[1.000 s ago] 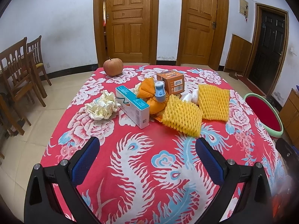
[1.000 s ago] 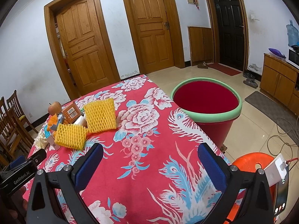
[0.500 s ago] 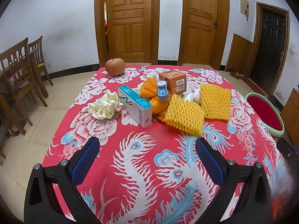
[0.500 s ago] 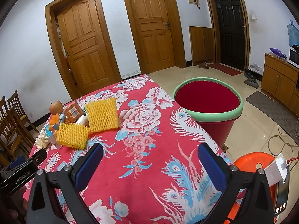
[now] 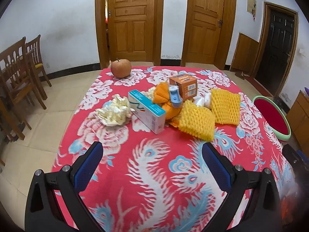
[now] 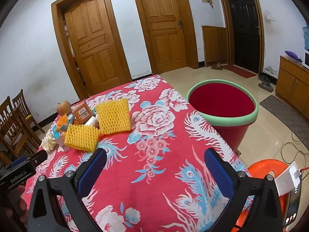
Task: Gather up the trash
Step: 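Grasp the yellow foam net with right tool while left tool grasps cream wrapper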
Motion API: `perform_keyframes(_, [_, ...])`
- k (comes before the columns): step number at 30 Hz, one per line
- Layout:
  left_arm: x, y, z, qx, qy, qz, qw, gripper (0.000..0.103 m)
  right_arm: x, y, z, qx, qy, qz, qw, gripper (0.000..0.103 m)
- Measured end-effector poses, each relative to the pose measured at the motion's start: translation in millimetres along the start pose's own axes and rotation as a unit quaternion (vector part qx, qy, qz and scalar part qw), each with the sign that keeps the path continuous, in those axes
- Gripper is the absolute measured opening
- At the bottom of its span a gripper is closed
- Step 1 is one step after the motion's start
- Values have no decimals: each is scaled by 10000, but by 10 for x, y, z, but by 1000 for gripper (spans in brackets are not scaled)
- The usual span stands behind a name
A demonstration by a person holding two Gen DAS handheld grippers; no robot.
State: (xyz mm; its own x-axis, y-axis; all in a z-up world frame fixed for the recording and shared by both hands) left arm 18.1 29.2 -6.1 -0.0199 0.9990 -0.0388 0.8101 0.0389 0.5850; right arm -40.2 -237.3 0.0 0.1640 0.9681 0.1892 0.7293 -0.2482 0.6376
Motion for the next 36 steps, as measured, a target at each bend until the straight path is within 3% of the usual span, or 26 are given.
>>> perform_keyframes(7, [306, 151, 9, -12, 318, 148, 9994, 101, 152, 22, 65, 155, 143, -177, 9996, 103])
perform_keyframes(12, [548, 292, 113, 41, 219, 178, 9996, 100, 274, 132, 162, 364, 253, -374, 9983, 103])
perform_keyframes(19, [778, 421, 384, 115, 181, 179, 9996, 90, 371, 410, 398, 721, 251, -432, 9961, 103])
perform_keyframes(30, [876, 563, 904, 671, -514, 63, 9964, 79, 603, 716, 1096, 1376, 114, -541, 9889, 100])
perform_keyframes(34, [829, 559, 1027, 891, -876, 116, 9921, 63, 639, 767, 1272, 1513, 300, -453, 9870, 86])
perform_keyframes(36, [818, 549, 1072, 960, -1053, 87, 9898, 50, 651, 782, 1350, 1570, 347, -450, 9860, 77])
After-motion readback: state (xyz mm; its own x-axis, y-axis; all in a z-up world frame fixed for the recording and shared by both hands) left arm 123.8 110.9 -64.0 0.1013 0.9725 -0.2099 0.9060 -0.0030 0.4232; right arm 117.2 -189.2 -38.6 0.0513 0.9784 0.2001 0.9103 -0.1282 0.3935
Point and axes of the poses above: each gripper's, at about its wrist camera, not at the fingertips, and z roughly the way its jaws point, x to its left, y to its top, the point moved 3 cm from there along z, roughly the way its jaws point, and after that the axes turned 12 degrees about x, right-handed, at the moved point
